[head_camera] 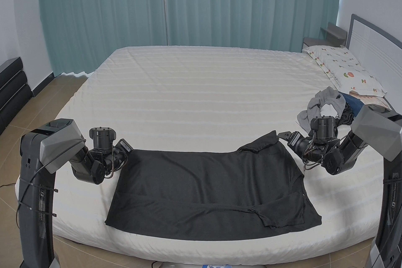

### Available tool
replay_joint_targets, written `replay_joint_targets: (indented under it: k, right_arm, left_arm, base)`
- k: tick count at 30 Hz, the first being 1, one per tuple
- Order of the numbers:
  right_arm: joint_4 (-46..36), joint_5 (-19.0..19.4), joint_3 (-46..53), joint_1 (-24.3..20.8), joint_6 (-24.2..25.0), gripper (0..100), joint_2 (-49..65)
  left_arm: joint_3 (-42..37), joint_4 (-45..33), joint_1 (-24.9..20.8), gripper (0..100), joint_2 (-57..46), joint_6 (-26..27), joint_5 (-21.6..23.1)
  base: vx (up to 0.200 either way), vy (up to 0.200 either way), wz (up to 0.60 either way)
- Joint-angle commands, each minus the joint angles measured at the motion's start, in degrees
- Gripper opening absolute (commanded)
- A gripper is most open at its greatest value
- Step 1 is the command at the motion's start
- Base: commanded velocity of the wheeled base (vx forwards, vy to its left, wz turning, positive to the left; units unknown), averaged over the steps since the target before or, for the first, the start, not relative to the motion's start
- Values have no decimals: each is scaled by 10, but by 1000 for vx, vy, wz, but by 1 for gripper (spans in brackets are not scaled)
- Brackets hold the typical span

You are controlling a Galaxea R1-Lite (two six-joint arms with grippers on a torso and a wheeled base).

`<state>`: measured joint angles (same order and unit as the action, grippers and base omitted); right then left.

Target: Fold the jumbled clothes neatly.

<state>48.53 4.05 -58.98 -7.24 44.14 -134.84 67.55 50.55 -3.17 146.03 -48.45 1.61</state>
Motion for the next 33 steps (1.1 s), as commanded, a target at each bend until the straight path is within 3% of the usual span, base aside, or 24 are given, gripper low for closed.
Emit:
replay_joint_targets:
  k: [1, 6, 25, 26, 33]
  right_arm:
    - [-9, 31, -77, 56, -54, 100, -103]
    - [-3, 76, -99, 57, -70, 100, -123]
    - [67, 88, -133, 42, -70, 100, -177]
    - [67, 88, -134, 42, -69, 0, -177]
    - [78, 90, -126, 45, -65, 0, -167]
  left_arm:
    - [0, 1, 0, 0, -1, -14, 1]
    - [-3, 1, 0, 0, -2, -15, 2]
    - [-4, 1, 0, 0, -2, -15, 1]
    - [-4, 1, -1, 0, -2, -15, 1]
    - [-4, 1, 0, 0, -2, -15, 2]
  base:
    - [0, 0, 0]
    - [0, 0, 0]
    - [0, 0, 0]
    - [0, 0, 0]
    - [0, 0, 0]
